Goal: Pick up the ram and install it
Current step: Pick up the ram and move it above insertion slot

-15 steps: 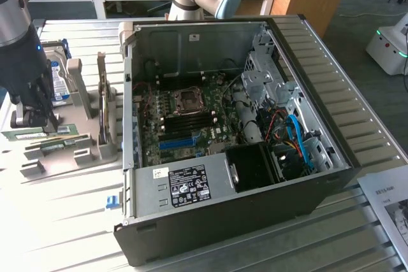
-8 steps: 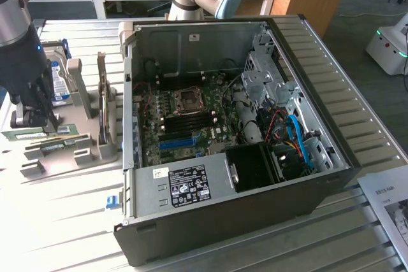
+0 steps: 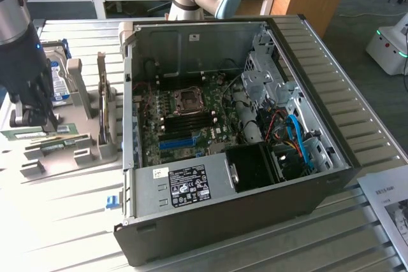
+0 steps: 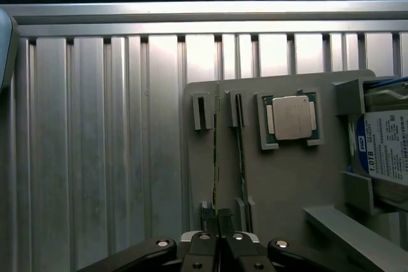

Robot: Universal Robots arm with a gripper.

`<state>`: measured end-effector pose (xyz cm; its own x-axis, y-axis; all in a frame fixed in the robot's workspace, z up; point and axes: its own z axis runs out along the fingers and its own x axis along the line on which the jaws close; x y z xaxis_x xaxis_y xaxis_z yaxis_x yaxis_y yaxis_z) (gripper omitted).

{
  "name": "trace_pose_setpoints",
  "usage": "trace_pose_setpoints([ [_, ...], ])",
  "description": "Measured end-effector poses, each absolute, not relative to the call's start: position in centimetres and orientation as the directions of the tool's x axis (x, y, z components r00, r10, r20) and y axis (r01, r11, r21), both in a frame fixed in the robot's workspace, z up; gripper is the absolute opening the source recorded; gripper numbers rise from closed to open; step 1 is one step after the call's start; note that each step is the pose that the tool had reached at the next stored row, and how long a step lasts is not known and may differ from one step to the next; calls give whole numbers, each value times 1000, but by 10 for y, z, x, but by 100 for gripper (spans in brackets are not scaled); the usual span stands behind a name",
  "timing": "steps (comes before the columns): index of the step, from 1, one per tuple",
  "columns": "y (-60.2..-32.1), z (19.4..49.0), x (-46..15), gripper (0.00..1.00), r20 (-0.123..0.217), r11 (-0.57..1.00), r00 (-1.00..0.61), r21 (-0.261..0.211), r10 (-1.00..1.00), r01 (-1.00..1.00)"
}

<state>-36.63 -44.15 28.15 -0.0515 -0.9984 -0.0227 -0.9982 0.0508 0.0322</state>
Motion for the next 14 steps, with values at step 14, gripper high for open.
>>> trace_pose_setpoints([
  [14,-441,295,-366,12,-23,51,-52,34,-998,-998],
])
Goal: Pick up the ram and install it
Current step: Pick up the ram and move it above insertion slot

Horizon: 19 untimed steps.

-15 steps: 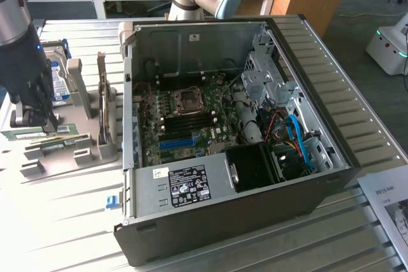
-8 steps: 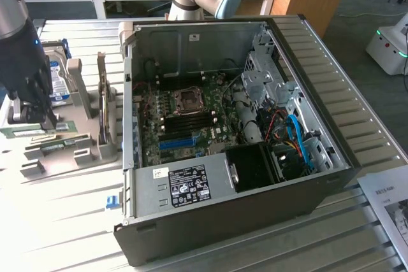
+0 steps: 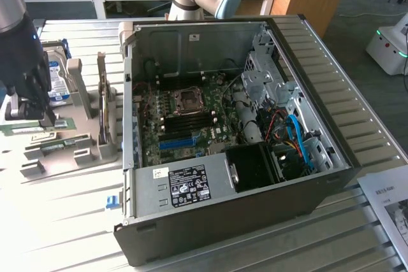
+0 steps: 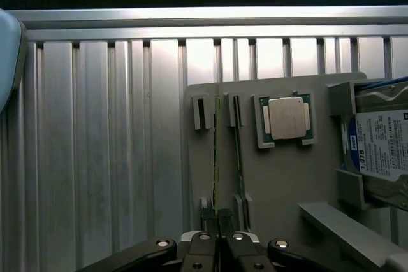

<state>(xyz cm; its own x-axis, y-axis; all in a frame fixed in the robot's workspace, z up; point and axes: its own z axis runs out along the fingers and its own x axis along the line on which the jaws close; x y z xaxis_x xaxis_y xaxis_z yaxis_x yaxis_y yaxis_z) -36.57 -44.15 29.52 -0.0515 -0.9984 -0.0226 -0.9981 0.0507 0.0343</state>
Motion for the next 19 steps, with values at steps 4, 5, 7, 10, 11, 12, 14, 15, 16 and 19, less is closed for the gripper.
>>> trace_pose_setpoints([
  [4,-441,301,-366,12,-23,51,-52,35,-998,-998],
  [5,-441,302,-365,12,-23,51,-52,35,-998,-998],
  [7,-441,305,-365,12,-23,51,-52,36,-998,-998],
  [10,-441,309,-365,12,-22,51,-52,37,-998,-998],
  [11,-441,310,-365,12,-22,51,-52,37,-998,-998],
  [12,-441,311,-365,12,-22,51,-52,37,-998,-998],
  [14,-441,314,-365,12,-22,51,-52,38,-998,-998],
  [15,-441,316,-365,12,-22,51,-52,38,-998,-998],
  [16,-441,317,-365,12,-22,51,-52,38,-998,-998],
  [19,-441,321,-365,12,-22,51,-52,39,-998,-998],
])
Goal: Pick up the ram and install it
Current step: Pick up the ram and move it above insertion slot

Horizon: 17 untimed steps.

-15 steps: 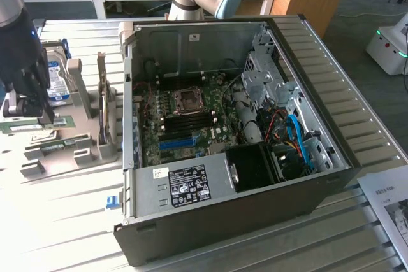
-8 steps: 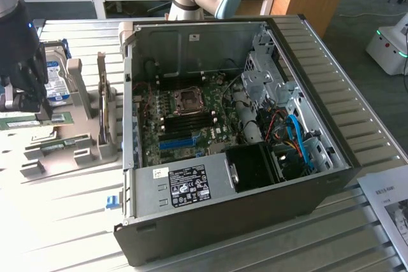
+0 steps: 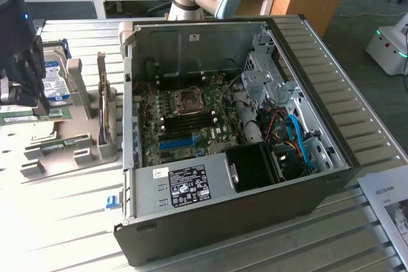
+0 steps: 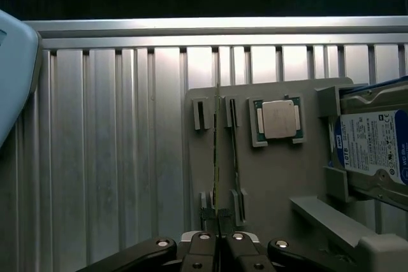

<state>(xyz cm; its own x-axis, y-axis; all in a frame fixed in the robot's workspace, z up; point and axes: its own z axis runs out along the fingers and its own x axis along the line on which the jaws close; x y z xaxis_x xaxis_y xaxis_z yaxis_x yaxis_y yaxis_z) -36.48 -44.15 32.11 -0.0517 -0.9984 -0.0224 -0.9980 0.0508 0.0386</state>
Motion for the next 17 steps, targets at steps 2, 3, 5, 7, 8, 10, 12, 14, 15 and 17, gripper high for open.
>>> trace_pose_setpoints([
  [2,-441,324,-365,12,-22,51,-52,39,-998,-998],
  [3,-441,325,-365,12,-22,51,-52,39,-998,-998],
  [5,-441,328,-364,12,-22,51,-52,40,-998,-998],
  [7,-441,331,-364,12,-22,51,-52,40,-998,-998],
  [8,-441,332,-364,12,-22,51,-52,41,-998,-998],
  [10,-441,335,-364,12,-22,51,-52,41,-998,-998],
  [12,-441,338,-364,12,-22,51,-52,41,-998,-998],
  [14,-441,340,-364,12,-22,51,-52,42,-998,-998],
  [15,-441,341,-364,12,-22,51,-52,42,-998,-998],
  [17,-441,344,-364,12,-22,51,-52,42,-998,-998],
])
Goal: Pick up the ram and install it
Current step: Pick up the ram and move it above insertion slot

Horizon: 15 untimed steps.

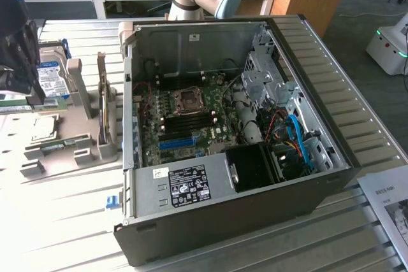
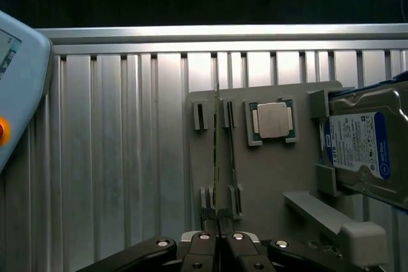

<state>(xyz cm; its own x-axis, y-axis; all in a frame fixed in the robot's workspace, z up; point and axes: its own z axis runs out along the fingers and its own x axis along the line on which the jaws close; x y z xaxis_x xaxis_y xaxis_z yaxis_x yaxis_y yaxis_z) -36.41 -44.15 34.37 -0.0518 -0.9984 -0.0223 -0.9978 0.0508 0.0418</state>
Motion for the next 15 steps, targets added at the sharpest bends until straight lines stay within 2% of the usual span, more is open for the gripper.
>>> trace_pose_setpoints([
  [15,-441,366,-364,12,-22,51,-52,43,-998,-998],
])
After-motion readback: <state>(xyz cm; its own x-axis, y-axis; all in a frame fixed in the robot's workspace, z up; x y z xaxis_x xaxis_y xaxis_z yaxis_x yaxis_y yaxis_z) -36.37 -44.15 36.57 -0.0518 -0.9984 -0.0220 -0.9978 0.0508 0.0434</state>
